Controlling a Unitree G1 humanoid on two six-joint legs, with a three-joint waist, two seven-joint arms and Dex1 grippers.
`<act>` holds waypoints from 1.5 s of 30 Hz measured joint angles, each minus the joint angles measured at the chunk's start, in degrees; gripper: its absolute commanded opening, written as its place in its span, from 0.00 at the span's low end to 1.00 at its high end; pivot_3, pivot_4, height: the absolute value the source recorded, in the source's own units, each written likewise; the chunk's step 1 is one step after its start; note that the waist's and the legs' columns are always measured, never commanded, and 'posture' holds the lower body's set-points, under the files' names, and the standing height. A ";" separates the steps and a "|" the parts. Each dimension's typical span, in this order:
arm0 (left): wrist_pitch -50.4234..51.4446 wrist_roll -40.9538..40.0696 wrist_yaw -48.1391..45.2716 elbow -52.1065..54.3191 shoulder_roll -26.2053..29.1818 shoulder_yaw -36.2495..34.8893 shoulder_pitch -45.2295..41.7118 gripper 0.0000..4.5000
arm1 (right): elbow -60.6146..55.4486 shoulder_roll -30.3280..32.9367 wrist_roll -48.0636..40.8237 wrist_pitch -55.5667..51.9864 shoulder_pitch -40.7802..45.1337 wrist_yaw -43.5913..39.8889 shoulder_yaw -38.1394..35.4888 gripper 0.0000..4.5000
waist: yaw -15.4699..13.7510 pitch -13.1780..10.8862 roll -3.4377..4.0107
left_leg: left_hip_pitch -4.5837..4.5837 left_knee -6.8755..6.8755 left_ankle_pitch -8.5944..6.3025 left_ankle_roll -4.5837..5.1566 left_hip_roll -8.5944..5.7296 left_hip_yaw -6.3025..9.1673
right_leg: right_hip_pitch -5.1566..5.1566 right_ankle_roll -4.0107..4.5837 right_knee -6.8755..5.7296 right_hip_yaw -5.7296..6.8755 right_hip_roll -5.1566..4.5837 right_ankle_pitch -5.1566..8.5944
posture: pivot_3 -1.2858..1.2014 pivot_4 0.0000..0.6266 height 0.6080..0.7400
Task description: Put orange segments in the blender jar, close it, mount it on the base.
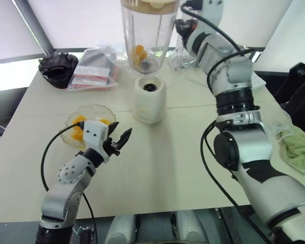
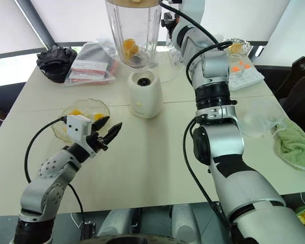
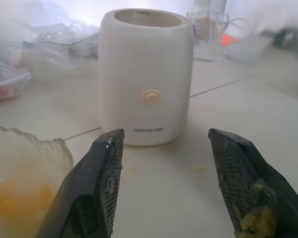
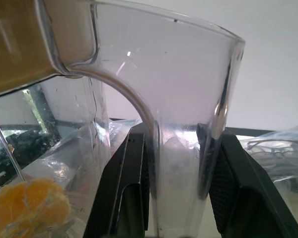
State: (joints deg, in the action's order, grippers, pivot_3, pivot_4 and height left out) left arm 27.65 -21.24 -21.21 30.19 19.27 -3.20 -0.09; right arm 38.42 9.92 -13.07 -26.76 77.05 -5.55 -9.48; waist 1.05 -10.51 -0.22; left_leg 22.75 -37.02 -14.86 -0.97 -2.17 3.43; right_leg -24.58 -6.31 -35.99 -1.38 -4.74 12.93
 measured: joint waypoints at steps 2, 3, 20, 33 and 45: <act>0.00 0.21 0.02 0.01 0.43 0.03 0.00 0.62 | 2.33 -0.06 0.51 1.77 0.00 -0.22 0.08 0.22 | 0.01 0.00 0.00 | 0.02 -0.01 0.00 0.00 -0.01 -0.01 | 0.00 0.00 0.01 0.00 0.00 0.00 | 0.52 0.24 1.00; 0.00 0.32 0.00 0.02 0.69 0.02 0.00 0.62 | 3.46 -0.05 0.70 2.50 0.00 -0.25 0.10 0.22 | 0.04 0.00 0.00 | 0.02 0.00 0.00 0.00 -0.02 -0.01 | 0.00 0.00 0.01 0.00 0.00 0.00 | 0.52 0.24 1.00; 0.17 0.48 -0.27 0.45 2.84 -0.04 -0.10 0.62 | -5.69 -0.88 1.61 1.04 -7.36 1.01 0.32 0.22 | 0.12 -0.03 0.02 | 0.04 0.00 0.00 0.00 0.02 0.01 | -0.07 0.01 -0.04 0.00 0.03 -0.03 | 0.52 0.24 1.00; 0.62 0.27 -1.50 0.15 3.18 0.08 -2.61 0.62 | -18.11 -1.55 2.78 -5.15 -15.34 2.47 2.68 0.22 | 0.07 -0.04 0.05 | 0.05 0.01 0.00 0.00 0.00 0.01 | -0.08 0.02 -0.03 0.02 0.04 -0.03 | 0.52 0.24 1.00; 0.78 0.36 -2.03 -0.57 3.19 0.14 -2.80 0.62 | -14.72 0.18 6.08 2.62 -16.25 -2.17 7.26 0.22 | 0.08 -0.01 0.03 | -0.26 0.00 0.00 0.00 0.00 0.01 | 0.22 0.08 -0.03 0.02 0.05 0.00 | 0.52 0.24 1.00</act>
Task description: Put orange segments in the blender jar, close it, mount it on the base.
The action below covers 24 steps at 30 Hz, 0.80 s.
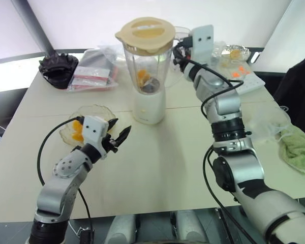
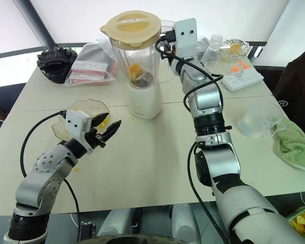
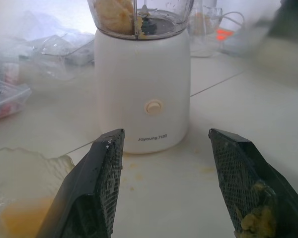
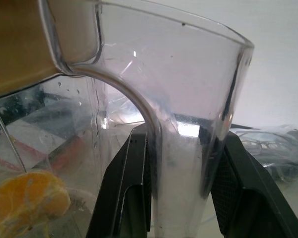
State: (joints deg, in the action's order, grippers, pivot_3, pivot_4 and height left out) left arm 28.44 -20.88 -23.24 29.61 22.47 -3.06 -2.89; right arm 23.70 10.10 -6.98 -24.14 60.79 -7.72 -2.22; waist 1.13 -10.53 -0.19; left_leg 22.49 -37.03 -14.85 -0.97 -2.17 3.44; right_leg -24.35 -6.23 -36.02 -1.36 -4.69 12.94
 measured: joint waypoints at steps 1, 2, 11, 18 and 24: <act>0.00 0.11 0.03 0.00 0.00 0.01 0.02 0.62 | 0.38 0.14 0.01 0.34 0.00 -0.22 0.00 0.22 | -0.02 0.02 0.00 | -0.04 0.00 0.00 0.00 0.00 0.00 | 0.04 0.09 0.00 0.00 0.00 0.05 | 0.52 0.24 1.00; 0.00 0.18 0.07 0.01 0.00 0.02 0.07 0.62 | 0.66 0.23 0.01 0.63 0.00 -0.51 0.00 0.22 | -0.02 0.02 0.01 | -0.04 -0.01 0.00 0.00 0.00 0.00 | 0.05 0.09 0.00 0.00 0.00 0.05 | 0.52 0.24 1.00; 0.04 0.37 0.77 0.01 -0.13 0.31 0.30 0.62 | 2.78 0.45 0.02 1.37 0.75 -1.07 -0.05 0.22 | -0.08 0.11 -0.01 | -0.08 -0.04 0.00 0.00 0.01 0.01 | 0.10 0.10 -0.01 0.00 0.00 0.05 | 0.52 0.24 1.00; 0.04 0.41 0.89 0.01 -0.24 1.53 0.22 0.63 | 11.69 1.57 1.55 0.12 1.12 -3.38 1.31 0.85 | 0.00 0.06 -0.04 | -0.04 -0.04 0.00 -0.01 0.00 -0.02 | 0.05 0.13 0.00 -0.02 0.01 0.06 | 0.52 0.24 1.00; 0.04 0.41 0.91 0.00 -0.24 1.67 0.19 0.63 | 14.65 2.53 2.38 0.96 1.30 -3.93 1.18 0.98 | 0.11 -0.03 0.00 | 0.08 0.05 0.00 0.00 0.01 -0.02 | -0.13 -0.03 0.01 -0.03 0.01 -0.03 | 0.52 0.24 1.00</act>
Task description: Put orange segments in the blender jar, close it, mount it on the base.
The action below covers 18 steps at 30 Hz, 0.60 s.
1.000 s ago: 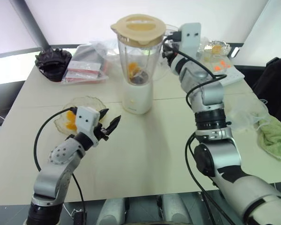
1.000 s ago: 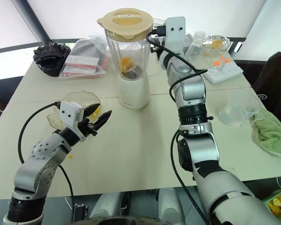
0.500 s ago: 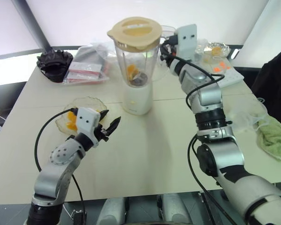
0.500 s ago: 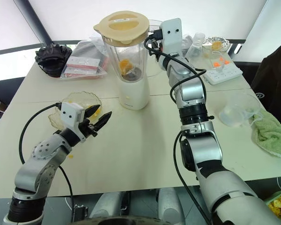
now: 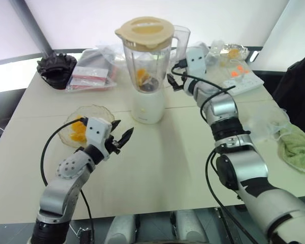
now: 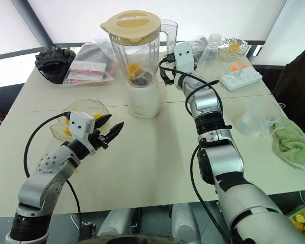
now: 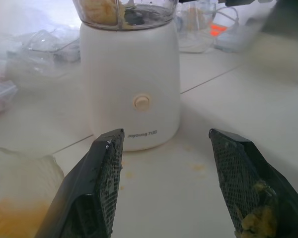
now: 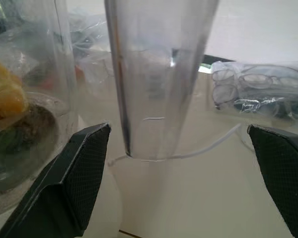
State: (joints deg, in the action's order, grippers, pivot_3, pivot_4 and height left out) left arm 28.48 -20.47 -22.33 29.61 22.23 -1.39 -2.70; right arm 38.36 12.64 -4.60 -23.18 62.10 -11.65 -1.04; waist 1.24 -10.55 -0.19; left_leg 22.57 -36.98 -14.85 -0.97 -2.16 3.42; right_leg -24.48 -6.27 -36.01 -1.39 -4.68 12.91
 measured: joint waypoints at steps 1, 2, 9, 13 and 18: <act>0.00 0.00 0.00 0.00 0.00 0.00 0.00 0.63 | -0.09 0.17 0.05 0.04 -0.01 -0.05 0.00 0.98 | 0.00 0.00 0.00 | 0.00 0.00 0.00 0.00 0.00 0.00 | 0.00 0.00 0.00 0.00 0.00 0.00 | 0.52 0.24 1.00; 0.00 0.00 0.01 0.00 0.00 0.00 0.01 0.63 | -0.27 0.23 0.09 -0.01 -0.09 -0.13 0.01 0.98 | 0.00 0.00 0.00 | 0.00 0.00 0.00 0.00 0.00 0.00 | 0.00 0.00 0.00 0.00 0.00 0.00 | 0.52 0.24 1.00; 1.45 -1.86 -0.72 0.24 0.24 -0.62 0.09 0.63 | -17.54 5.91 0.51 -5.11 -13.57 -8.19 3.07 0.98 | -0.56 0.00 -0.03 | 0.06 -0.07 0.00 0.00 0.01 0.04 | 0.08 0.09 0.07 0.03 -0.06 0.05 | 0.52 0.24 1.00; 2.99 -4.53 -1.54 1.19 1.80 -3.25 0.12 0.63 | -30.49 13.61 -3.37 -9.41 -23.00 -18.12 3.39 0.98 | -0.37 -0.07 -0.04 | 0.07 -0.08 0.00 0.00 0.01 0.03 | 0.06 0.06 0.09 0.03 -0.04 0.05 | 0.52 0.24 1.00; 5.56 -8.02 -2.68 2.55 5.12 -8.66 0.29 0.63 | -48.43 27.09 -15.67 -14.22 -32.46 -33.40 -5.18 0.98 | -0.43 -0.16 -0.14 | 0.03 -0.08 -0.01 0.01 0.06 0.05 | 0.10 0.10 0.09 0.08 0.02 0.10 | 0.52 0.24 1.00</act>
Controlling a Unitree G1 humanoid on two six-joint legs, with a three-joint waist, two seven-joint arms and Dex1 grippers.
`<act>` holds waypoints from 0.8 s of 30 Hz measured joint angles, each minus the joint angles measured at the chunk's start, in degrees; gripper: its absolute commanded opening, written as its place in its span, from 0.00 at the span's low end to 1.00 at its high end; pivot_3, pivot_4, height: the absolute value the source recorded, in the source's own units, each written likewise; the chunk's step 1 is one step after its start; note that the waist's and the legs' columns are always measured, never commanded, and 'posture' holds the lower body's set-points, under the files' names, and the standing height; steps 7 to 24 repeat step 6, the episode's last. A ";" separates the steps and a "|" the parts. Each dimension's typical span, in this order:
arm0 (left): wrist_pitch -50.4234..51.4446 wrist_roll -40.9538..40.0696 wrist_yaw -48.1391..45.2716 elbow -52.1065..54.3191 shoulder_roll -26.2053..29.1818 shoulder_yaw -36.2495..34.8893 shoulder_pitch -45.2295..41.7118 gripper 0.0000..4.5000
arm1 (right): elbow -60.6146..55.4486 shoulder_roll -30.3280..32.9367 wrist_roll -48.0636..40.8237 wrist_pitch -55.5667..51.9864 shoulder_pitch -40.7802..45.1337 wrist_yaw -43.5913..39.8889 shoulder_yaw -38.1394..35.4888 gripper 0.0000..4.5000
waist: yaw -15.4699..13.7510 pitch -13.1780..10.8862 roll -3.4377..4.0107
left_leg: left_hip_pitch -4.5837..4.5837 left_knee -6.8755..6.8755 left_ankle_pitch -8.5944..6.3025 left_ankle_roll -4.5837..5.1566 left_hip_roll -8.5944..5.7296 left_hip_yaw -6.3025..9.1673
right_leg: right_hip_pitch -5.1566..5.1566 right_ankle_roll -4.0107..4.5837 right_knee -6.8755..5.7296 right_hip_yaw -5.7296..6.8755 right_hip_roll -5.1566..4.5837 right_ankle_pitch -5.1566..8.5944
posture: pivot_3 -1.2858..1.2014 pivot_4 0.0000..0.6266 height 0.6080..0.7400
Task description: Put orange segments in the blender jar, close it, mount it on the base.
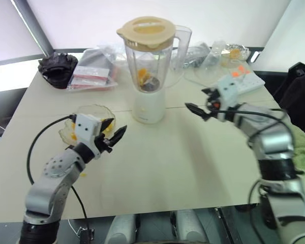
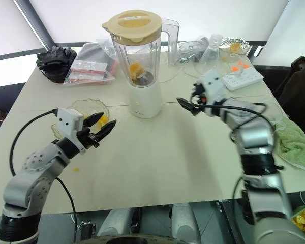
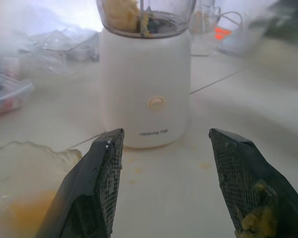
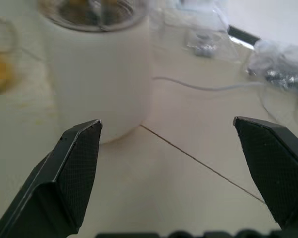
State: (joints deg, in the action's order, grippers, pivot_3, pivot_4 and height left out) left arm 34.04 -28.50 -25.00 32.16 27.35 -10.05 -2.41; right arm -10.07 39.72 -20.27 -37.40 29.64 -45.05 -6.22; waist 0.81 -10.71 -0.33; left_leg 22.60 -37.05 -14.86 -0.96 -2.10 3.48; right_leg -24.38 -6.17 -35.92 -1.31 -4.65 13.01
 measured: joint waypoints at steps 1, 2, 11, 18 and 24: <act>0.67 -1.06 -0.37 0.23 0.62 -0.97 -0.02 0.63 | -2.37 2.37 -3.10 -1.73 -1.40 -2.74 -2.19 0.98 | 0.01 -0.04 -0.05 | 0.00 -0.01 0.00 0.00 0.04 -0.02 | 0.00 0.02 0.02 0.00 0.00 0.01 | 0.52 0.24 1.00; 1.12 -2.23 -0.95 0.72 1.31 -1.85 0.16 0.63 | -4.32 4.54 -6.30 -3.76 -2.68 -5.25 -4.46 0.98 | 0.07 -0.08 -0.13 | -0.02 -0.02 0.00 0.00 0.06 -0.04 | 0.05 0.03 0.09 -0.01 0.00 0.02 | 0.52 0.24 1.00; 3.50 -6.65 -2.37 3.21 3.12 -3.65 1.25 0.63 | -5.13 9.78 -13.83 -7.81 -6.70 -11.42 -11.29 0.98 | -0.04 -0.13 -0.22 | -0.08 -0.09 0.00 0.00 0.12 -0.07 | 0.28 0.11 0.37 -0.01 -0.01 0.01 | 0.52 0.24 1.00; 3.50 -6.65 -2.37 3.21 3.12 -3.65 1.25 0.63 | -5.13 9.78 -13.83 -7.81 -6.70 -11.42 -11.29 0.98 | -0.04 -0.13 -0.22 | -0.08 -0.09 0.00 0.00 0.12 -0.07 | 0.28 0.11 0.37 -0.01 -0.01 0.01 | 0.52 0.24 1.00; 3.50 -6.65 -2.37 3.21 3.12 -3.65 1.25 0.63 | -5.13 9.78 -13.83 -7.81 -6.70 -11.42 -11.29 0.98 | -0.04 -0.13 -0.22 | -0.08 -0.09 0.00 0.00 0.12 -0.07 | 0.28 0.11 0.37 -0.01 -0.01 0.01 | 0.52 0.24 1.00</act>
